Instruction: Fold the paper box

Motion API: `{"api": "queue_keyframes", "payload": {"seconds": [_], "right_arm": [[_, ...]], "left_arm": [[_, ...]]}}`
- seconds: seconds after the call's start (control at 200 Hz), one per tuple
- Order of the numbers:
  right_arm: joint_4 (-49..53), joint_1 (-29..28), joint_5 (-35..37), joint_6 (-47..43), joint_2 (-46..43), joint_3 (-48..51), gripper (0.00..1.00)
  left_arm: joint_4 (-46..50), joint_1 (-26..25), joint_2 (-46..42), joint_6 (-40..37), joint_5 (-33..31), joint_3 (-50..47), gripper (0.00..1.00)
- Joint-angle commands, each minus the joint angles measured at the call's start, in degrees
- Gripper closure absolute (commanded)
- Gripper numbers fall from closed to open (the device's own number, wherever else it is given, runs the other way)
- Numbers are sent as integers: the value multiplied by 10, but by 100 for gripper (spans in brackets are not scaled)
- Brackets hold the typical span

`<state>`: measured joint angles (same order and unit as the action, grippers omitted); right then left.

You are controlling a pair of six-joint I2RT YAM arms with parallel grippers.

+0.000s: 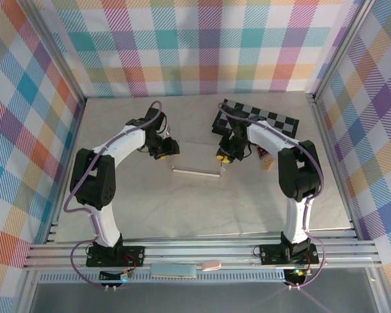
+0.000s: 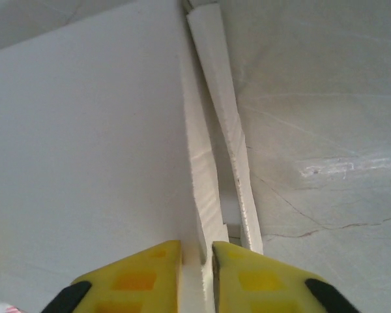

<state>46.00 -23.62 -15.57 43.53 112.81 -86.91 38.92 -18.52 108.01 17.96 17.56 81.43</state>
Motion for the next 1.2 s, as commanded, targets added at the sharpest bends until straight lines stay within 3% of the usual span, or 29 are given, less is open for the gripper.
{"api": "queue_keyframes", "payload": {"seconds": [0.0, 0.35, 0.63, 1.195], "right_arm": [[34, 11, -1, -31, -1, -9, 75], [13, 17, -32, -46, 13, 16, 72], [-22, 23, -48, -97, 21, 43, 48], [-202, 86, -233, -182, 0, 147, 32]], "left_arm": [[2, 4, 31, -16, 25, 13, 53], [-14, 4, 41, -18, 25, -9, 56], [-14, 4, 47, -35, 18, -25, 55], [-83, 17, 37, -25, 53, -73, 81]]}}
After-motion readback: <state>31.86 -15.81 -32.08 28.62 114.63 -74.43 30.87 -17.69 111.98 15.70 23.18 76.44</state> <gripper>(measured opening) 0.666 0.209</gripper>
